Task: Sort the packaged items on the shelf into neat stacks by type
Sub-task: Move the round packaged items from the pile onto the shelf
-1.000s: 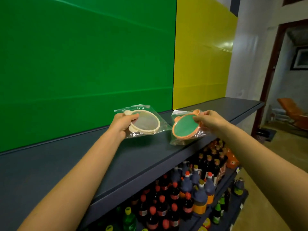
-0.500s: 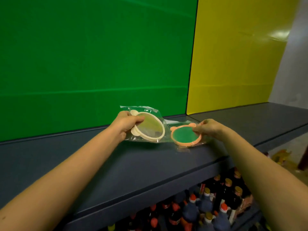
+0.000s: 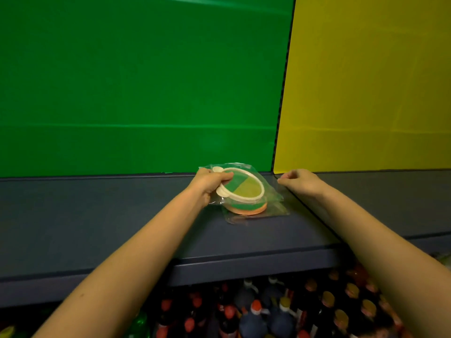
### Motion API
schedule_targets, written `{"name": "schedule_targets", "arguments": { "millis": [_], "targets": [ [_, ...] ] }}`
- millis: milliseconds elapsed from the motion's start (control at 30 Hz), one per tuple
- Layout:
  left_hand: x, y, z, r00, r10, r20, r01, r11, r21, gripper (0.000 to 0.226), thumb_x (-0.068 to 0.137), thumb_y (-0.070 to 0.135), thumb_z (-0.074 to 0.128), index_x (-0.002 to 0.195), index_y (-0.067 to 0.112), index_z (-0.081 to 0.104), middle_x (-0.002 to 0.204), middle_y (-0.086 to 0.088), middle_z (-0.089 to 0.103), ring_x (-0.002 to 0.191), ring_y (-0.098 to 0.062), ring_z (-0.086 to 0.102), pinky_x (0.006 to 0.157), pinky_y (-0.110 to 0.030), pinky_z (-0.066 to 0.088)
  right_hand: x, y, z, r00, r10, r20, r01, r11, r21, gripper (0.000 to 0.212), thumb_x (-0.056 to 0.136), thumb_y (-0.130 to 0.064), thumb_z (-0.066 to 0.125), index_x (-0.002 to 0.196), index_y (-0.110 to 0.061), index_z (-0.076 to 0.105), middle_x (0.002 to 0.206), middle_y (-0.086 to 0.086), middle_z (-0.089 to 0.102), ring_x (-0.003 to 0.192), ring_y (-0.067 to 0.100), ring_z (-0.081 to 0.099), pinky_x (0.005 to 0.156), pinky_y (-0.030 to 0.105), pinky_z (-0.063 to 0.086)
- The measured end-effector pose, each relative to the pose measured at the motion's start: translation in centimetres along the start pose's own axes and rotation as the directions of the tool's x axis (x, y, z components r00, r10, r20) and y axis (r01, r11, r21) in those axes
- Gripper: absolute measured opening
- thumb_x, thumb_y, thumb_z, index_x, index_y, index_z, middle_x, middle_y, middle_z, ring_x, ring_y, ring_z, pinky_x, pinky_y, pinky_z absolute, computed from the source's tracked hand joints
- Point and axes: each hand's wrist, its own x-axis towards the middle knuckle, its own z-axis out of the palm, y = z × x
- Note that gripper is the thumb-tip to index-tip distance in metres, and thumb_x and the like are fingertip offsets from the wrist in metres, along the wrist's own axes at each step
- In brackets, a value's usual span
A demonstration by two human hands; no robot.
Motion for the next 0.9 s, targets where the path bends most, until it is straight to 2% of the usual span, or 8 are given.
{"name": "schedule_targets", "arguments": {
  "millis": [33,100,167,300,400,500,633,900],
  "targets": [
    [0.3,-0.5,0.5,0.999,0.006,-0.037,-0.005,0.999,0.047,0.011,0.081,0.003,0.067,0.089,-0.001,0.06,0.057,-0.007,0.07,0.049,-0.016,0.067,0.053,-0.029,0.058,0.1,0.4,-0.4,1.0,-0.017,0.0,0.017,1.0,0.002,0.021,0.089,-0.031,0.059,0.098,-0.012,0.064,0.107,0.007,0.063,0.1,0.018,0.055,0.084,0.027,0.04],
    [1.3,-1.7,1.2,0.991,0.053,-0.123,-0.03,0.983,0.181,0.04,0.064,0.016,0.078,0.097,-0.001,0.063,0.088,-0.015,0.073,0.076,-0.025,0.07,0.075,-0.042,0.06,-0.1,0.7,-1.0,0.999,-0.045,0.004,0.045,0.999,0.025,0.026,0.09,-0.028,0.058,0.104,-0.007,0.066,0.116,0.009,0.065,0.107,0.02,0.056,0.09,0.028,0.041],
    [1.7,-2.2,1.7,0.973,0.121,-0.197,-0.05,0.942,0.331,0.058,0.05,0.026,0.079,0.102,0.004,0.065,0.106,-0.014,0.07,0.095,-0.028,0.068,0.087,-0.044,0.056,-0.4,0.7,-1.4,0.997,-0.073,0.012,0.072,0.997,0.02,0.028,0.09,-0.027,0.058,0.107,-0.007,0.065,0.119,0.009,0.064,0.109,0.021,0.056,0.091,0.028,0.041],
    [0.6,-1.8,2.8,0.916,0.281,-0.287,-0.022,0.749,0.662,0.061,0.071,0.031,0.075,0.119,0.001,0.05,0.121,-0.014,0.058,0.114,-0.031,0.055,0.094,-0.036,0.046,-0.4,0.1,-1.2,0.99,-0.141,0.012,0.141,0.99,-0.002,0.027,0.089,-0.026,0.059,0.11,-0.009,0.065,0.123,0.007,0.062,0.116,0.021,0.055,0.089,0.026,0.039],
    [0.4,-1.9,2.7,0.926,0.302,-0.225,0.007,0.582,0.813,0.063,0.076,0.041,0.068,0.121,0.002,0.05,0.13,-0.017,0.053,0.12,-0.034,0.049,0.096,-0.038,0.043,-0.5,-1.2,-0.4,0.977,-0.212,0.035,0.213,0.977,-0.015,0.028,0.089,-0.025,0.059,0.112,-0.008,0.062,0.122,0.009,0.062,0.114,0.024,0.055,0.093,0.032,0.042],
    [0.2,-1.8,1.3,0.918,0.34,-0.201,0.024,0.459,0.888,0.062,0.085,0.051,0.054,0.126,0.004,0.052,0.134,-0.017,0.052,0.125,-0.033,0.046,0.101,-0.041,0.041,-0.6,-3.1,0.7,0.948,-0.312,0.059,0.315,0.948,-0.049,0.03,0.089,-0.025,0.058,0.114,-0.01,0.061,0.123,0.008,0.062,0.114,0.024,0.055,0.094,0.033,0.043],
    [-1.6,-1.2,-3.1,0.871,0.441,-0.215,0.074,0.315,0.946,0.053,0.093,0.045,0.043,0.127,0.005,0.052,0.134,-0.015,0.054,0.124,-0.032,0.047,0.101,-0.042,0.039,-1.1,-6.5,2.9,0.894,-0.433,0.115,0.44,0.897,-0.042,0.033,0.088,-0.025,0.059,0.118,-0.012,0.06,0.127,0.006,0.061,0.119,0.024,0.055,0.1,0.033,0.04],
    [-10.0,-1.8,-16.8,0.756,0.56,-0.339,0.313,0.146,0.939,0.046,0.097,0.041,0.035,0.124,0.008,0.054,0.129,-0.01,0.059,0.121,-0.028,0.05,0.1,-0.039,0.037,-4.3,-16.7,12.4,0.729,-0.613,0.304,0.628,0.776,0.06,0.035,0.088,-0.024,0.06,0.121,-0.013,0.061,0.127,0.006,0.062,0.118,0.023,0.056,0.104,0.034,0.042]
  ]
}}
